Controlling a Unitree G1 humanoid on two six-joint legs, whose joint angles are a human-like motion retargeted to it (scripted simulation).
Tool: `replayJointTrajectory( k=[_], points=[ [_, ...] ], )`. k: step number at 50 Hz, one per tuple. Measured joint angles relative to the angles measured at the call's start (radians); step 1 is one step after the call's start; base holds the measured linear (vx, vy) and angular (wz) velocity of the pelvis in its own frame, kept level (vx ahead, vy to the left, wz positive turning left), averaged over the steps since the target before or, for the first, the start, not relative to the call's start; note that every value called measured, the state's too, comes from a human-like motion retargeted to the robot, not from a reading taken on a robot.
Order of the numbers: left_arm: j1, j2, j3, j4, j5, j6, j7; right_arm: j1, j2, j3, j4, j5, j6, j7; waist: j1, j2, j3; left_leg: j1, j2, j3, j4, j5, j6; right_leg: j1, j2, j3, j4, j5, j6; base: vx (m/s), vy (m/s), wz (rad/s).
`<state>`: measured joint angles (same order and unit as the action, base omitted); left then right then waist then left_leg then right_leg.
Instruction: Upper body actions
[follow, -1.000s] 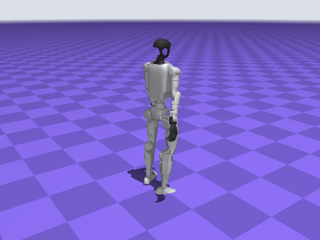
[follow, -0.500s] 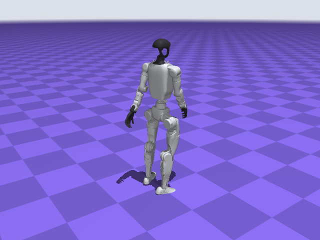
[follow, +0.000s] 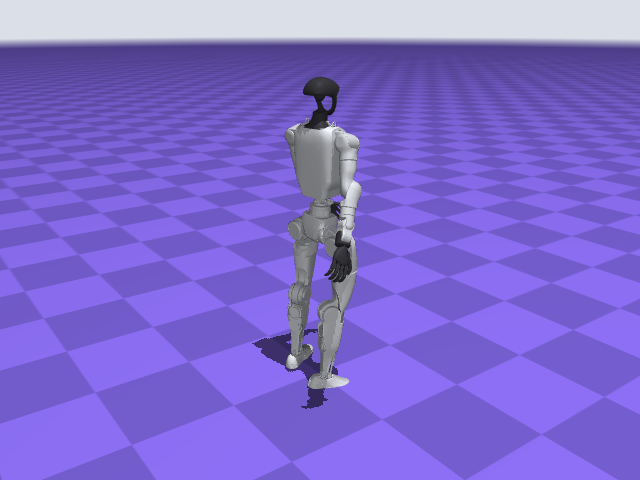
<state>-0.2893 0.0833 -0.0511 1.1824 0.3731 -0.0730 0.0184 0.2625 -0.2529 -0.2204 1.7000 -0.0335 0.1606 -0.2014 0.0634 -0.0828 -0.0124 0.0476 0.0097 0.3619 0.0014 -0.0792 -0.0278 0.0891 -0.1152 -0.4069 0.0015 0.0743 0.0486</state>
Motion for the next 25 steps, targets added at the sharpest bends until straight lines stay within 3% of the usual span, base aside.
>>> replayJointTrajectory(
  k=[6,10,12,19,25],
  points=[
    [0.172,0.037,0.126,0.282,0.022,0.084,-0.072,-0.193,0.102,0.095,0.0,-0.078,-0.138,0.214,-0.002,0.011,-0.003,0.005,-0.004,0.015,-0.009,0.0,-0.002,-0.018,-0.002,0.033,0.006,0.004,-0.002,0.0,0.0,-0.03],
    [0.312,0.081,0.27,0.506,0.002,0.214,-0.029,-0.359,0.192,0.219,-0.057,-0.111,-0.228,0.336,-0.002,0.025,0.003,0.024,-0.001,0.045,-0.016,-0.005,-0.006,-0.027,-0.008,0.065,0.012,0.011,0.004,-0.02,-0.01,-0.41],
    [0.451,0.1,0.326,0.518,-0.03,0.288,-0.053,-0.429,0.24,0.316,-0.164,-0.121,-0.259,0.384,-0.001,0.03,0.011,0.036,0.0,0.066,-0.02,-0.008,-0.01,-0.037,-0.007,0.096,0.017,0.014,0.003,0.0,0.0,-0.61],
    [0.748,0.1,0.45,0.518,0.02,0.25,-0.115,-0.526,0.282,0.535,-0.51,-0.247,-0.35,0.467,-0.012,0.045,-0.001,0.034,0.008,0.101,-0.029,-0.012,-0.019,-0.078,-0.003,0.149,0.026,0.023,0.009,-0.01,0.01,-0.29],
    [0.737,0.077,0.453,0.518,-0.122,0.296,-0.04,-0.494,0.247,0.572,-0.606,-0.387,-0.432,0.366,-0.026,0.032,-0.002,0.022,0.007,0.091,-0.025,-0.008,-0.02,-0.076,-0.008,0.137,0.024,0.019,0.008,0.0,-0.02,0.11]
  ],
)
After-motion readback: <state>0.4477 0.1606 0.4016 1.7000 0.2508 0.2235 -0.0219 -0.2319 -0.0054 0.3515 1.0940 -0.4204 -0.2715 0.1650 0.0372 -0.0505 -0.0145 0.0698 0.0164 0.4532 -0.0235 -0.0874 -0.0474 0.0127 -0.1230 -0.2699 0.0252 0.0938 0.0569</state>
